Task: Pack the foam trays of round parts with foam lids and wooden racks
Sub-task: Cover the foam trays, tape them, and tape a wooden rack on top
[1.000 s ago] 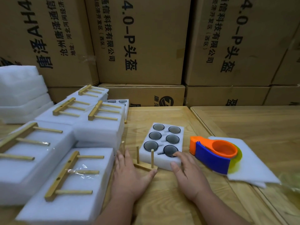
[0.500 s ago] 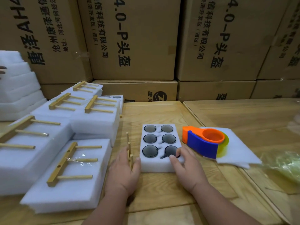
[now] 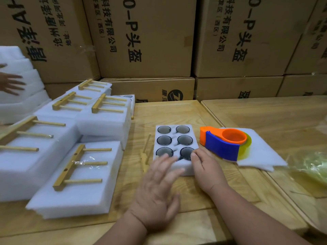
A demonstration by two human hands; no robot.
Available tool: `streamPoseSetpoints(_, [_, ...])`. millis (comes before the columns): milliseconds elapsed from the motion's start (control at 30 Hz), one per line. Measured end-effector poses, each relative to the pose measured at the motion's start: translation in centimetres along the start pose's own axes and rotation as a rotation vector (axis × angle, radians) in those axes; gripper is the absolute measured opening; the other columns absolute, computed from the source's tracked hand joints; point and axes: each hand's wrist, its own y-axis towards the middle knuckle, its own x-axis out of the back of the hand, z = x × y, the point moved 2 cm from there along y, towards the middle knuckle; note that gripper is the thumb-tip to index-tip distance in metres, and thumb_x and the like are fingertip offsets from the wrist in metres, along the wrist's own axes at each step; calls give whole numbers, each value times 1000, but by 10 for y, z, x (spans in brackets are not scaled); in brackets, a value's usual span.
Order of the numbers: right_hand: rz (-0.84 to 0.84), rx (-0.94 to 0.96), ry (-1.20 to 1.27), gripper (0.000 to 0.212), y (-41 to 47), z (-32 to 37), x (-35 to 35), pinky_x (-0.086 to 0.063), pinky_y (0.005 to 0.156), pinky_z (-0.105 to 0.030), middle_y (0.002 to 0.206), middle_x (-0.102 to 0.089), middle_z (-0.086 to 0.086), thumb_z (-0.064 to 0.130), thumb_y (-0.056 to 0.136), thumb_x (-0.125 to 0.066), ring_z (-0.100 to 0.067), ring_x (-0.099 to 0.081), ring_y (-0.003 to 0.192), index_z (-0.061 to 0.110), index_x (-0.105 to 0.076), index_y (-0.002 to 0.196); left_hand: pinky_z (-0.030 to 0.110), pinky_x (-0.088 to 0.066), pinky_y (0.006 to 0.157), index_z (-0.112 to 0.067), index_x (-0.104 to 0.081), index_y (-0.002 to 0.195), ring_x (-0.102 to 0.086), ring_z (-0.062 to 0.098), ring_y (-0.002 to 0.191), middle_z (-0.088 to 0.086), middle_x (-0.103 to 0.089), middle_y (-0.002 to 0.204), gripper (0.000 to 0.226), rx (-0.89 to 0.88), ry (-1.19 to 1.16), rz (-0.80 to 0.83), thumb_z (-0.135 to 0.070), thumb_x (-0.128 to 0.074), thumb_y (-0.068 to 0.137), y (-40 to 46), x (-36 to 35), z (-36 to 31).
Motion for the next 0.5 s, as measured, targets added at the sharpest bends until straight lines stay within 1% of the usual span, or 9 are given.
streamPoseSetpoints(33, [-1, 4, 4, 19, 0, 0, 0, -37, 78, -31, 92, -53, 7, 31, 100, -45, -15, -51, 91, 31, -52, 82, 53, -33, 118, -20, -42, 144, -33, 34, 149, 9, -41, 156, 70, -19, -5, 62, -21, -66, 78, 1, -4, -4])
streamPoseSetpoints(67, [-4, 6, 8, 20, 0, 1, 0, -37, 78, -31, 91, -53, 7, 33, 98, -43, -15, -51, 91, 30, -52, 81, 52, -33, 119, -20, -43, 145, -30, 32, 151, 8, -41, 157, 69, 7, -10, 108, -23, -65, 79, 2, -6, -6])
streamPoseSetpoints(133, [-6, 5, 9, 22, 0, 0, 0, -38, 80, -31, 93, -54, 5, 30, 101, -44, -15, -52, 94, 30, -51, 80, 48, -28, 122, -22, -41, 150, -19, 27, 156, 5, -32, 163, 68, 158, -32, 163, -30, -60, 85, 2, -9, -2])
streamPoseSetpoints(200, [-8, -1, 3, 26, 0, 0, 1, -37, 79, -30, 92, -53, 6, 21, 103, -49, -12, -51, 92, 31, -50, 78, 41, -15, 126, -27, -33, 156, -3, 20, 158, -1, -14, 169, 69, 323, -34, 190, -41, -51, 91, 2, -11, 2])
streamPoseSetpoints(267, [-12, 3, 5, 30, 0, 0, 1, -33, 73, -28, 88, -52, 9, 17, 102, -51, -6, -50, 86, 32, -47, 75, 29, -1, 125, -33, -22, 158, 10, 13, 157, -8, 1, 171, 69, 418, 21, 211, -50, -40, 94, 2, -14, 6])
streamPoseSetpoints(300, [-14, 1, 14, 30, 0, 0, 2, -32, 71, -27, 86, -52, 9, 18, 101, -51, -5, -50, 86, 31, -47, 74, 25, 4, 123, -35, -19, 159, 14, 11, 156, -9, 5, 171, 70, 451, 50, 215, -54, -36, 94, 2, -16, 8])
streamPoseSetpoints(400, [-40, -11, 53, 21, 0, 0, 3, -34, 70, -26, 85, -53, 7, 26, 92, -48, -7, -52, 86, 27, -48, 71, 18, 14, 118, -33, -16, 160, 21, 6, 153, -7, 8, 170, 74, 567, 99, 193, -61, -24, 92, 1, -17, 14])
streamPoseSetpoints(500, [-51, -20, 88, 19, -2, 2, 5, -37, 71, -28, 86, -54, 9, 24, 90, -50, -9, -54, 86, 25, -50, 70, 17, 11, 118, -31, -21, 159, 16, 4, 153, -5, 1, 170, 78, 649, 36, 158, -64, -22, 89, 0, -16, 20])
